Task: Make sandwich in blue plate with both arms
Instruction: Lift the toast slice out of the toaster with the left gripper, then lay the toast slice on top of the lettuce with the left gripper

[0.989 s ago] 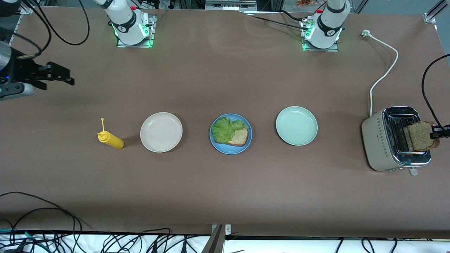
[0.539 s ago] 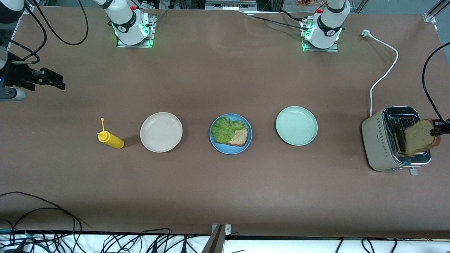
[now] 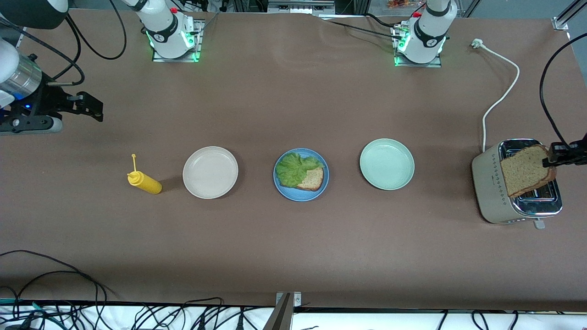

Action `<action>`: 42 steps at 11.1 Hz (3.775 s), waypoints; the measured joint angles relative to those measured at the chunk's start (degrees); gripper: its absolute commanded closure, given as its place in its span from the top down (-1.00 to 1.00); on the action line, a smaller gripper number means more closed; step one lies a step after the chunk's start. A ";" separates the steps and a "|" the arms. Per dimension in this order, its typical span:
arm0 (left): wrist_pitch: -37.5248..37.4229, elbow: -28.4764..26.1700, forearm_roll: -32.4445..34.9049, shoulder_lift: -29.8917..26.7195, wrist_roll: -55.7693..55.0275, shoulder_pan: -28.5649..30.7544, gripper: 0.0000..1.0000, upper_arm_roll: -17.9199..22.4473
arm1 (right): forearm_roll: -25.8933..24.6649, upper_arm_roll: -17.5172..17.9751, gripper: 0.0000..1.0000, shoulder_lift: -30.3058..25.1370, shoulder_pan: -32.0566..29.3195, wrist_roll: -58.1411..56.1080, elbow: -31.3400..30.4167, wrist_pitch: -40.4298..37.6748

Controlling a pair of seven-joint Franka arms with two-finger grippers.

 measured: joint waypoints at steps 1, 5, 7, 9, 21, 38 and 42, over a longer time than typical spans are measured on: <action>-0.44 0.00 -0.61 0.01 -0.40 -0.67 -1.00 -0.91 | 0.17 -0.32 1.00 -0.14 -0.28 -0.37 0.00 0.31; -0.64 -0.17 -3.39 0.67 -12.59 -1.76 -1.00 -10.43 | 4.22 -1.32 1.00 -1.03 -1.45 -0.53 0.05 0.81; -0.63 -0.23 -5.28 2.04 -18.06 -2.28 -1.00 -15.68 | 5.05 -1.72 1.00 -1.38 -1.46 -0.54 0.04 0.80; 1.34 0.26 -7.48 4.63 -21.59 -2.44 -1.00 -20.47 | 5.11 -3.01 1.00 -1.33 -1.47 -1.62 0.00 0.76; 18.68 1.88 -14.44 20.33 -38.97 -4.46 -1.00 -40.31 | 5.12 -4.04 1.00 0.41 -3.08 -7.04 0.69 1.61; 24.31 -0.55 -10.50 27.51 -35.41 -6.79 1.00 -42.89 | 5.38 -4.02 1.00 1.65 -3.06 -7.04 0.71 1.63; 24.59 1.58 -10.46 27.05 -35.40 -6.32 1.00 -42.57 | 5.39 -4.02 1.00 1.68 -3.06 -7.04 0.72 1.65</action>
